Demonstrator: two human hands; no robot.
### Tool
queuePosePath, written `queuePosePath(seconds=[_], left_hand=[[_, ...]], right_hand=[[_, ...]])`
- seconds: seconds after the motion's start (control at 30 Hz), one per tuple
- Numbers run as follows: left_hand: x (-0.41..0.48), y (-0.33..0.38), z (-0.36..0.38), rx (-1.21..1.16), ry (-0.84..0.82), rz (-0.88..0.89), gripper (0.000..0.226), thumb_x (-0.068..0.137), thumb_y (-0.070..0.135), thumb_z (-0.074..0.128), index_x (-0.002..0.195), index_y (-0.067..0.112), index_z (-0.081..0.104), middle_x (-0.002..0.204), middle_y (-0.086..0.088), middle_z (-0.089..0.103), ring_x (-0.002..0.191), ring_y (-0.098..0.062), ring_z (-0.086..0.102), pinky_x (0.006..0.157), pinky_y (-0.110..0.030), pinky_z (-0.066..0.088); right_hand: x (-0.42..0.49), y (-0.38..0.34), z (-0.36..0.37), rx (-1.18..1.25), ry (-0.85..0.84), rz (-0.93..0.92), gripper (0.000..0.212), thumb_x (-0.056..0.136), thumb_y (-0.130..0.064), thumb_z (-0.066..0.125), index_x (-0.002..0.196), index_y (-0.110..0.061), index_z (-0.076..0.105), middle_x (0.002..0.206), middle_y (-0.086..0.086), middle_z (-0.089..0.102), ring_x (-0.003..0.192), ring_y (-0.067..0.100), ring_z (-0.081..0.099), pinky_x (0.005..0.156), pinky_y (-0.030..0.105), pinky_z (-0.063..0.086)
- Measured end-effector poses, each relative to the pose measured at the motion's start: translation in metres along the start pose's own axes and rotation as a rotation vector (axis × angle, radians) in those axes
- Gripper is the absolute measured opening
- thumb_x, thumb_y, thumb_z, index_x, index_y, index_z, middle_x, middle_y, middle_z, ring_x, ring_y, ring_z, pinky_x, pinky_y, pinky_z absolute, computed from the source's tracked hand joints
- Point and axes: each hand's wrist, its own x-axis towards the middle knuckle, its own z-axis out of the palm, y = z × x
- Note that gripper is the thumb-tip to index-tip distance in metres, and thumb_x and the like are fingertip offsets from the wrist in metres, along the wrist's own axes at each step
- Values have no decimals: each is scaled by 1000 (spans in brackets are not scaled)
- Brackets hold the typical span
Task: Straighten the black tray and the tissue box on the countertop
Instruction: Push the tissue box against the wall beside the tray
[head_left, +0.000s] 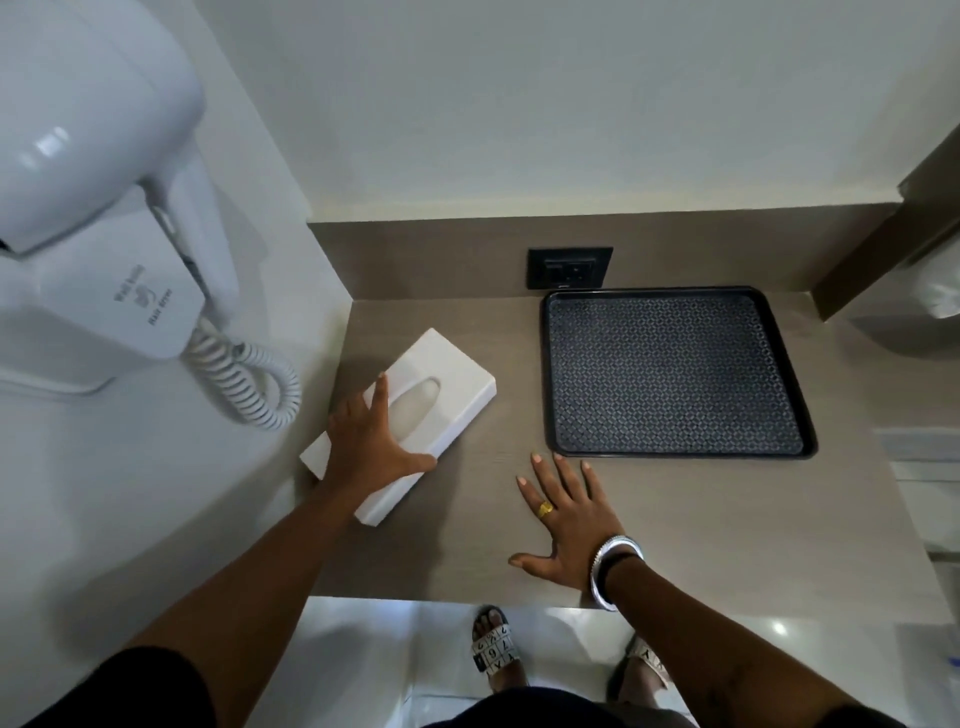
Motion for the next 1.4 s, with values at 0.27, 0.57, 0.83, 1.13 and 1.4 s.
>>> queuePosePath(seconds=[0.27,0.57,0.83,1.13,1.4], left_hand=[[22,28,8,-164,96,-410,134,53,75,79,155,15,14,149,-27,35,137,-45,35,115,-57,27],[13,40,20,-181,182,-444,128,63,84,64,155,8,17,158,-27,26,145,-45,27,119,-59,20],[-13,-7,35,126,251,285,108,78,87,37,158,16,17,168,-16,8,155,-36,9,125,-56,11],[-16,-14,34,122,130,344,114,74,92,29,158,16,17,168,-13,11,155,-34,11,126,-54,12],[13,-14,20,127,160,227,113,76,92,25,158,15,15,168,-16,8,155,-34,8,126,-53,11]], right_hand=[[2,2,3,1,4,7,101,74,-87,36,154,-25,25,163,10,15,148,37,15,117,58,6],[6,3,1,2,-27,3,101,73,-87,38,151,-24,31,161,11,22,146,39,20,114,58,4],[7,4,3,-1,-41,8,99,72,-86,41,149,-23,37,159,12,28,144,40,25,113,59,9],[7,4,6,-17,-19,12,95,75,-82,43,150,-23,35,160,11,26,145,38,21,115,57,8],[6,5,6,-3,-15,8,92,77,-79,43,150,-24,35,161,11,24,145,38,22,114,58,13]])
